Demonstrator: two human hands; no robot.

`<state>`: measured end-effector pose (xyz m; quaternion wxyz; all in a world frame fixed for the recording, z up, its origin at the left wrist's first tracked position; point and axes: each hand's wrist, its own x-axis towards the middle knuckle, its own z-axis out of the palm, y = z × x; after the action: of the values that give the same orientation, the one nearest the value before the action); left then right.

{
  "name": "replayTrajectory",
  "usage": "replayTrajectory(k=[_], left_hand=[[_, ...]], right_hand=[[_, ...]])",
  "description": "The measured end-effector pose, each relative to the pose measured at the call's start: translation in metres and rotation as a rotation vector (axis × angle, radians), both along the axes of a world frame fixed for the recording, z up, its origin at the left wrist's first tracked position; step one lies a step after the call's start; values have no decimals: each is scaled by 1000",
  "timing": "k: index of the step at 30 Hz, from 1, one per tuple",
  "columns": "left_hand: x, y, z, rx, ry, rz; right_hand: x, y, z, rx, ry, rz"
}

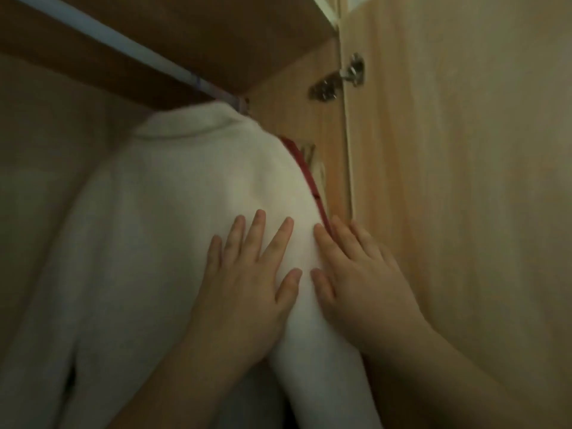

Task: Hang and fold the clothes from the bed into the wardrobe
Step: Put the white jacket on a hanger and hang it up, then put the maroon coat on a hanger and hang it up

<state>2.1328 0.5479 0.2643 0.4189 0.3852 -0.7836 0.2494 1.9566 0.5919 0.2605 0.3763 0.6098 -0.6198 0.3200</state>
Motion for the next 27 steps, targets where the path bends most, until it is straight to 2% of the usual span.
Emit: replayTrajectory(k=[4, 9, 13, 20, 24, 27], left_hand=[[-65, 72, -76, 128, -169, -10], [-172, 177, -183, 357, -190, -262], [-259, 280, -262, 453, -313, -442], [-388, 451, -352, 577, -567, -746], [-446, 524, -382, 553, -688, -876], [-489, 562, -401, 575, -758, -929]], right_hand=[[-69, 104, -94, 103, -125, -125], [-158, 270, -210, 272, -213, -293], [-215, 407, -277, 334, -334, -476], [-279, 610, -346, 445, -526, -806], [-302, 696, -381, 490, -656, -985], [-324, 740, -398, 438, -778, -1077]])
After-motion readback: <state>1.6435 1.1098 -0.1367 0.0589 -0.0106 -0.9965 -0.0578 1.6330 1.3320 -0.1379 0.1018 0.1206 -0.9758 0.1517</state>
